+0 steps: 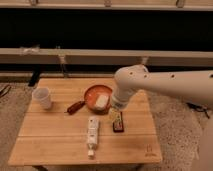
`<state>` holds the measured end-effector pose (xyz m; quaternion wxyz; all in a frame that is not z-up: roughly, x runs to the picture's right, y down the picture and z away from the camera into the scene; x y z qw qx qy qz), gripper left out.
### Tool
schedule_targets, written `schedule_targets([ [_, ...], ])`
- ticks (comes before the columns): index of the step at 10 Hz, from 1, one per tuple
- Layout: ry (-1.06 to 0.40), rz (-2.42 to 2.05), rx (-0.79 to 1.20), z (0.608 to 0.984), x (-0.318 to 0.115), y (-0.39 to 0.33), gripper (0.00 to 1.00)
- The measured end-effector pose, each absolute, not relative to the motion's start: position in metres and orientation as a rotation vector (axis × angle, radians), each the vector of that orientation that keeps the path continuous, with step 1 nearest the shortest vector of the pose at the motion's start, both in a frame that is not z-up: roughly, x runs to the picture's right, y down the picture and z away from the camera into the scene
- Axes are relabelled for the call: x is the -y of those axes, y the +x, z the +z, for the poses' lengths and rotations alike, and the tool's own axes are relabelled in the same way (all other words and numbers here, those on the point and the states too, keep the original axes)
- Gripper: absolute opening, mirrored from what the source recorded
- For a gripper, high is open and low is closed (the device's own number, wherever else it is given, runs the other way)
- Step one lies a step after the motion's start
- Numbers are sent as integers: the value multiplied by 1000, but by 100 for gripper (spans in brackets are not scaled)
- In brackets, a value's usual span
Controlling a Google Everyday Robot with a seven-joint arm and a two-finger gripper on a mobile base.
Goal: Place the pepper in the ceramic bowl
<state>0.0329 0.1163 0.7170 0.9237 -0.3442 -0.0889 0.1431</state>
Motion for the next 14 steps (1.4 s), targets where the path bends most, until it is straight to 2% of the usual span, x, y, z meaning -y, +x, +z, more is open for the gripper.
schedule_targets([
  [11, -704, 290, 183, 718, -115, 32, 75],
  [14, -702, 186, 187, 733, -109, 10, 75],
])
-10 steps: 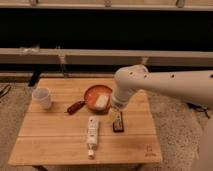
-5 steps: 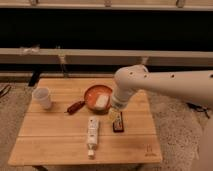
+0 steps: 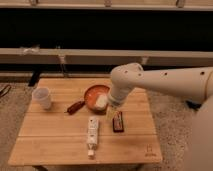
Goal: Place the pepper in the ceramic bowl
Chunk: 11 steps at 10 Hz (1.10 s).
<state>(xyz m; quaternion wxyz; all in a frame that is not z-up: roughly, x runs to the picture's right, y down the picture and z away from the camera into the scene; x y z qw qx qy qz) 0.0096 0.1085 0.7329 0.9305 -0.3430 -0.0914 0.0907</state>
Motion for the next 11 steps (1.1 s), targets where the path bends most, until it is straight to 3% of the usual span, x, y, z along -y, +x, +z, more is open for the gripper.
schedule_targets([
  [6, -672, -140, 253, 790, -94, -133, 75],
  [11, -706, -315, 282, 847, -118, -187, 75],
])
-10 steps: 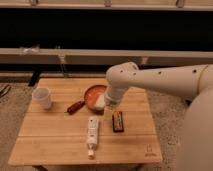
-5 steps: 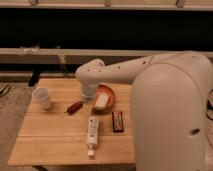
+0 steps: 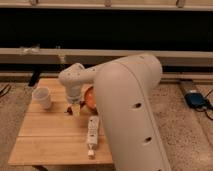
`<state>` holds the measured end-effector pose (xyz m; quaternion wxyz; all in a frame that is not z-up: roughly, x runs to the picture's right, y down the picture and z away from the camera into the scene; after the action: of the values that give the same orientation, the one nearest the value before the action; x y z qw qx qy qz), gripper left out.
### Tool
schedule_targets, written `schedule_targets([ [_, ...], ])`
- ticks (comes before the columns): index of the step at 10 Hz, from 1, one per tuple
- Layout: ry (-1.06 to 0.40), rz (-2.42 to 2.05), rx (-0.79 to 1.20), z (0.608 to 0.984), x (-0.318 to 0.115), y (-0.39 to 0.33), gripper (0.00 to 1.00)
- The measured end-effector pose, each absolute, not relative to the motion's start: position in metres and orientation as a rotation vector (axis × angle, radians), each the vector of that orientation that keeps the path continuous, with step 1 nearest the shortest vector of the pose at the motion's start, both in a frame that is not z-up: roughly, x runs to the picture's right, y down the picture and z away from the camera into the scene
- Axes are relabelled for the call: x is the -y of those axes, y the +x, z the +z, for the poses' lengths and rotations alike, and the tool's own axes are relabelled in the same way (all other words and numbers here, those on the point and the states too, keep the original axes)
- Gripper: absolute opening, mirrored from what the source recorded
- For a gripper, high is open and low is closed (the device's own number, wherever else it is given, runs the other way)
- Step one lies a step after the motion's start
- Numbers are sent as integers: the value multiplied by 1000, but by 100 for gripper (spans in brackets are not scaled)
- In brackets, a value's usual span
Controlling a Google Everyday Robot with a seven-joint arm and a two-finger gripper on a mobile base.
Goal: Place the pepper in the ceramic bowl
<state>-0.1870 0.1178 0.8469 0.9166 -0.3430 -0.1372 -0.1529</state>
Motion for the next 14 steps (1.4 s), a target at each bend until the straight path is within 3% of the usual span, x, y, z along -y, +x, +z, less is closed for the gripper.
schedule_targets([
  [12, -777, -431, 273, 881, -127, -203, 75],
  [13, -783, -436, 266, 885, -128, -202, 71],
  [14, -789, -440, 253, 891, -127, -198, 60],
])
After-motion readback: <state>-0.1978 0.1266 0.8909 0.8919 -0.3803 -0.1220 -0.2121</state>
